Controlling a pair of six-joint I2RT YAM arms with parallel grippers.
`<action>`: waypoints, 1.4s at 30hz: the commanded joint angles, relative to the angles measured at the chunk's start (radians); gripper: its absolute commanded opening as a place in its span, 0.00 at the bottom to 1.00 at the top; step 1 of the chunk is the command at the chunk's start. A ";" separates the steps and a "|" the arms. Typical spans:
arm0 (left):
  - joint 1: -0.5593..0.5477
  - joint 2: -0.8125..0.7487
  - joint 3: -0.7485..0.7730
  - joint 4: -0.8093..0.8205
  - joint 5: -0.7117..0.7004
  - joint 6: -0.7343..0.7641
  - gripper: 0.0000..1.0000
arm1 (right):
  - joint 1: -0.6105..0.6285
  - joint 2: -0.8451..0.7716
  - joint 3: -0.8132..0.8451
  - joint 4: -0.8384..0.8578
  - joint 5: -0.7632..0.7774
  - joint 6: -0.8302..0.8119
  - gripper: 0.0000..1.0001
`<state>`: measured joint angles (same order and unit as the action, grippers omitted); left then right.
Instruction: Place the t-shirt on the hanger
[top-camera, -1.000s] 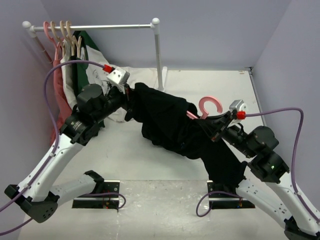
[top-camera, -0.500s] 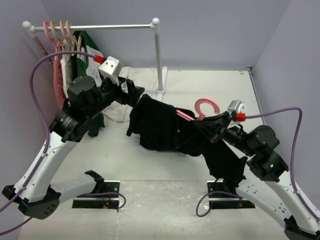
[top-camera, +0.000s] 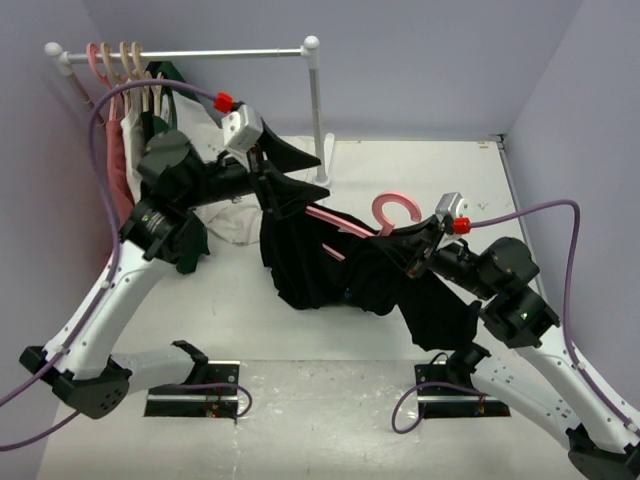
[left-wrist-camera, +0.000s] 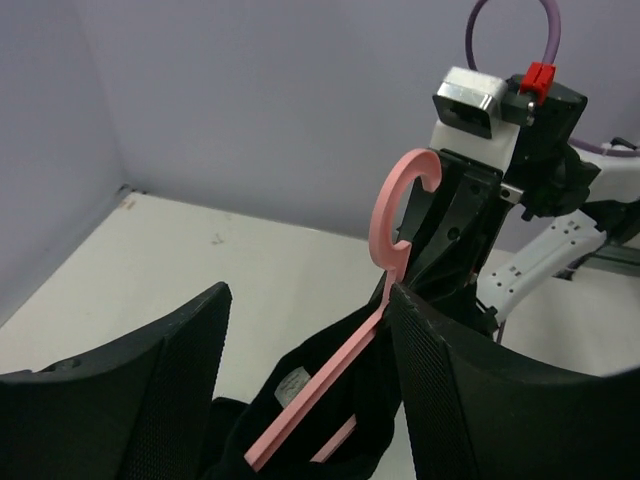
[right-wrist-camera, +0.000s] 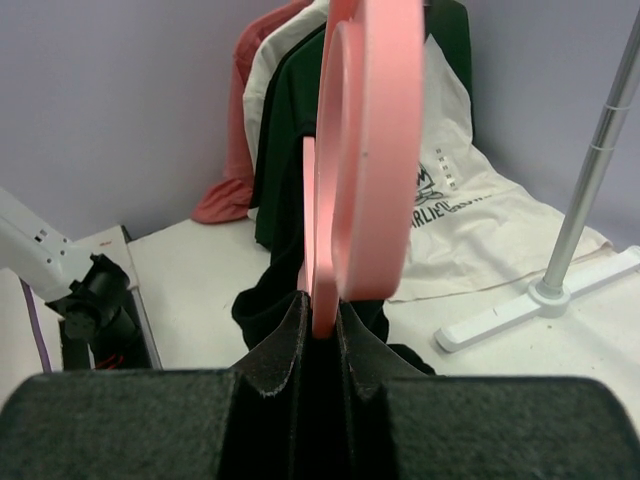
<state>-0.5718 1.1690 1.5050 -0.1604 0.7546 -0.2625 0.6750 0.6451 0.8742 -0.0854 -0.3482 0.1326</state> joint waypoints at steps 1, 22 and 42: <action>-0.002 0.077 -0.021 0.225 0.248 -0.114 0.71 | -0.004 -0.010 -0.004 0.127 -0.039 -0.001 0.00; -0.148 0.289 0.030 0.472 0.460 -0.276 0.13 | -0.003 0.070 0.043 0.098 -0.190 -0.027 0.00; -0.137 0.304 0.087 0.205 0.373 -0.119 0.00 | -0.005 0.044 0.035 0.055 -0.160 -0.058 0.03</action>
<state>-0.7151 1.4659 1.5374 0.1255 1.1742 -0.4259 0.6727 0.7101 0.8658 -0.0682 -0.5348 0.1017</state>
